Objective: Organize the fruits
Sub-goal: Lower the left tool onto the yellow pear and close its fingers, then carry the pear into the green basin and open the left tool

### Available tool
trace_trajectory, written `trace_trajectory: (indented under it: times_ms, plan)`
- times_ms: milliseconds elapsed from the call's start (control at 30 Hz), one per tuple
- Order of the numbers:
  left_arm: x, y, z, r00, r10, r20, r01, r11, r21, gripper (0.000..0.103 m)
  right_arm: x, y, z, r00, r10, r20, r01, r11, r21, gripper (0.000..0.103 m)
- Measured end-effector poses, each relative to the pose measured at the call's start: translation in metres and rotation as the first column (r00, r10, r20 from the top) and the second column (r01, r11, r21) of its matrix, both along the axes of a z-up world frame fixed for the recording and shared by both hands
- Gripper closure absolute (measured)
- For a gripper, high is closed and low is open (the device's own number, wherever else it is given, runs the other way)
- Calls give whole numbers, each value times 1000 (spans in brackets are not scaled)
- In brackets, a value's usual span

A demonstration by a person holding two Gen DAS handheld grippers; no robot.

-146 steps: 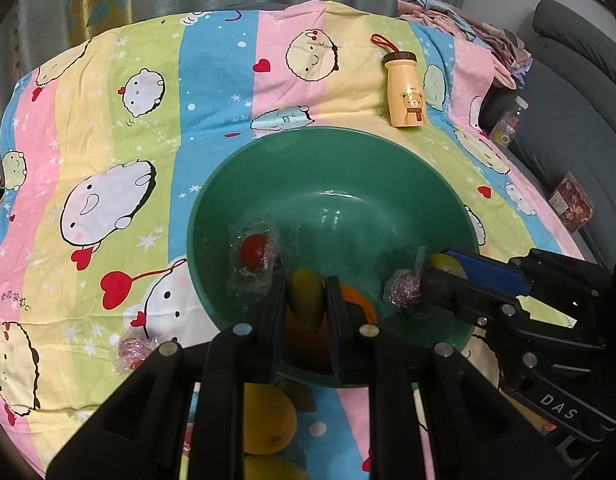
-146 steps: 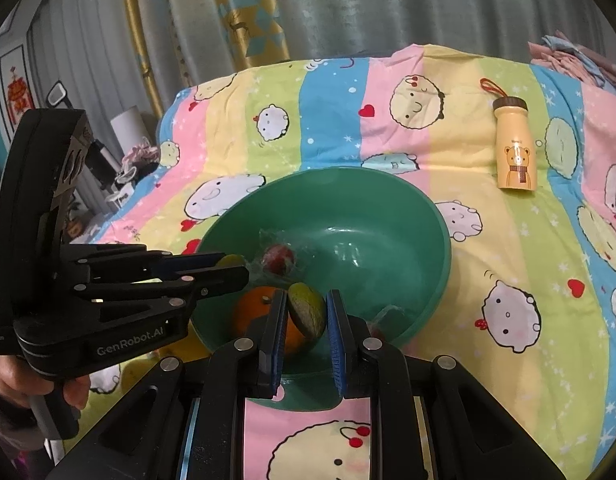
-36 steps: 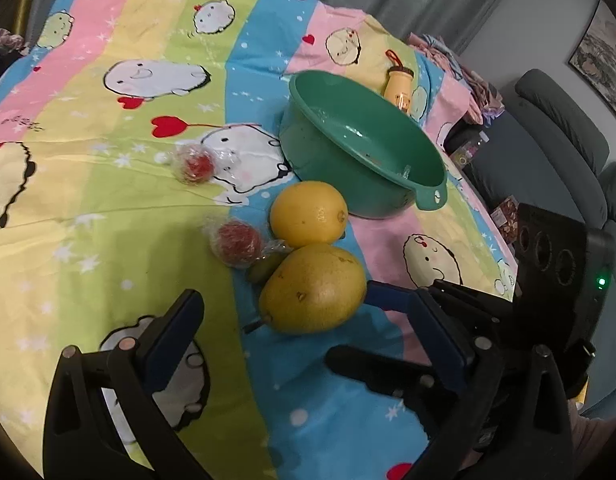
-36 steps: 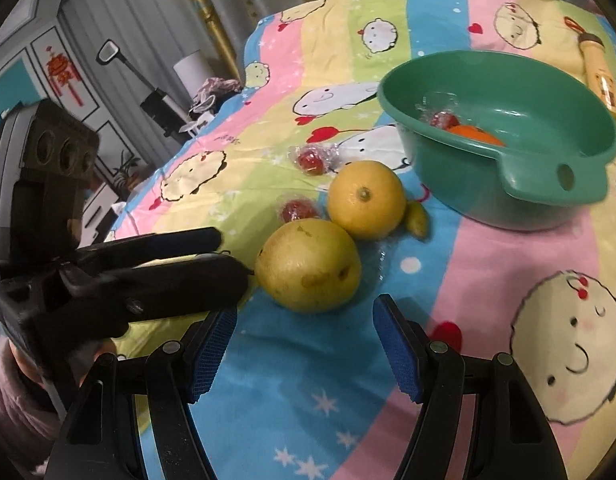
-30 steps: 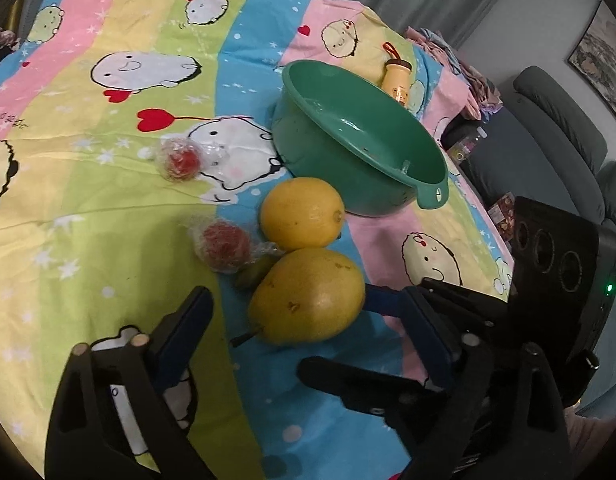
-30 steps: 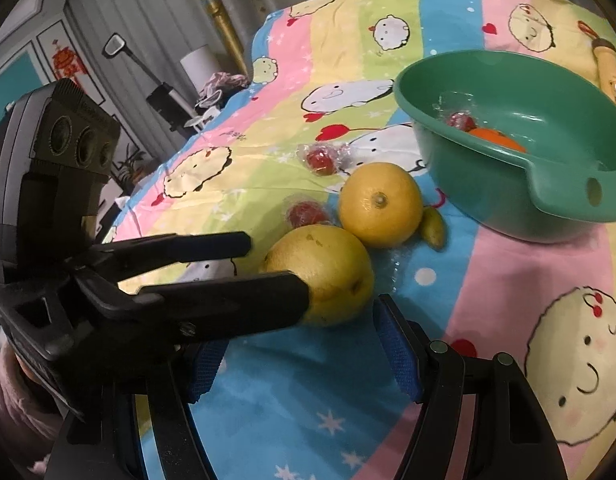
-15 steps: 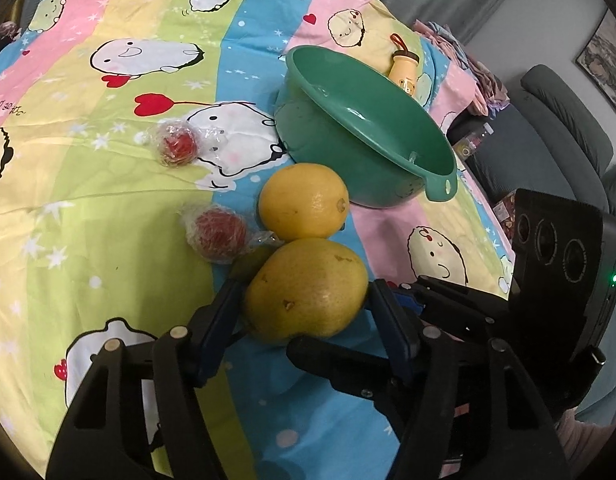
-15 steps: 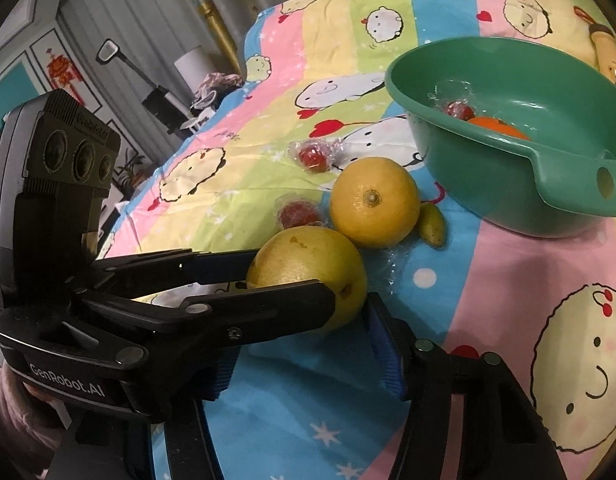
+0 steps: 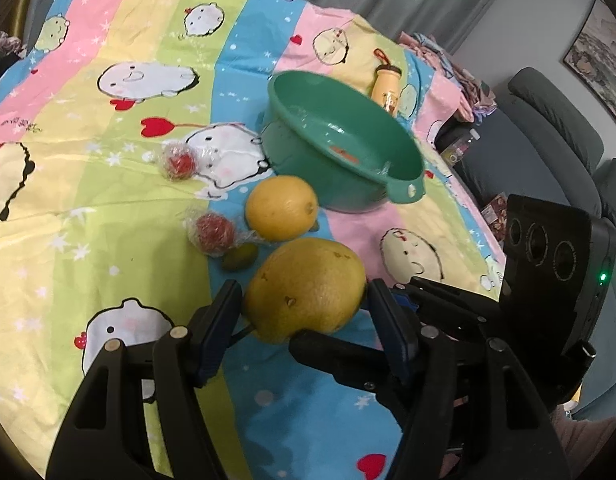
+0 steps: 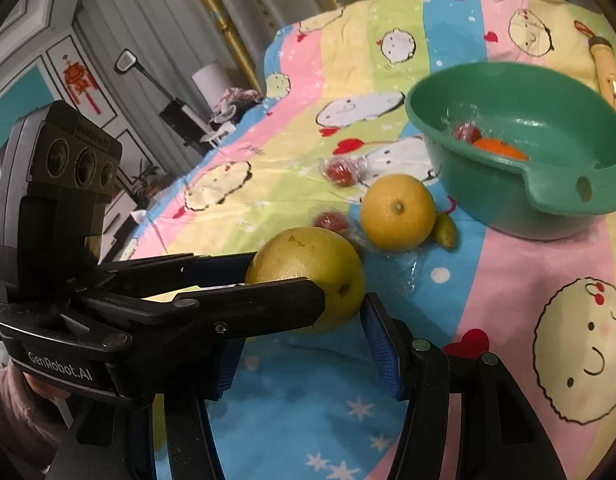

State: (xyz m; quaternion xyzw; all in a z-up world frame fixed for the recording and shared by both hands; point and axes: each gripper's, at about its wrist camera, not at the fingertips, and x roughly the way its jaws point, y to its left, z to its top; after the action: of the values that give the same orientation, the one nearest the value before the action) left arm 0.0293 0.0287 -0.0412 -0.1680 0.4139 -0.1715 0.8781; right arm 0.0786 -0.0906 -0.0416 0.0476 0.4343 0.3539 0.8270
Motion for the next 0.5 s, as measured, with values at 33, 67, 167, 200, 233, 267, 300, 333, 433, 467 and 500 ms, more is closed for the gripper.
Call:
trace_trajectory:
  times_ms: [33, 67, 167, 200, 233, 267, 300, 333, 433, 467, 500]
  plan:
    - [0, -1, 3, 1000, -2, 6, 2, 1000, 1, 39, -1, -1, 3, 1000, -3, 8, 3, 1000, 2, 45]
    - [0, -2, 6, 1000, -4, 12, 4, 1000, 3, 39, -2, -2, 6, 1000, -6, 17, 6, 1000, 4, 45]
    - [1, -9, 17, 999, -13, 35, 13, 1000, 11, 39, -2, -7, 16, 999, -18, 41, 18, 1000, 13, 45]
    - [2, -11, 20, 999, -18, 41, 18, 1000, 14, 39, -3, -9, 19, 998, -24, 51, 23, 1000, 18, 45]
    - [3, -13, 24, 999, -23, 48, 23, 1000, 17, 39, -3, -11, 21, 998, -29, 57, 28, 999, 23, 45]
    - [4, -15, 27, 998, -28, 53, 27, 999, 19, 39, -2, -13, 23, 997, -34, 63, 33, 999, 28, 45]
    - [6, -16, 29, 998, -30, 56, 29, 999, 19, 39, -2, -16, 25, 997, -41, 71, 39, 999, 34, 45]
    - [8, -19, 32, 997, -35, 63, 34, 999, 21, 39, -3, -18, 28, 996, -47, 78, 44, 998, 38, 45]
    - [12, -25, 39, 996, -48, 74, 46, 999, 27, 39, -1, -25, 33, 993, -65, 99, 60, 997, 49, 45]
    - [15, -28, 42, 995, -55, 79, 52, 998, 32, 39, 0, -27, 35, 992, -69, 106, 64, 997, 52, 45]
    - [17, -30, 44, 995, -59, 82, 56, 998, 34, 39, 2, -30, 37, 990, -78, 115, 71, 996, 57, 45]
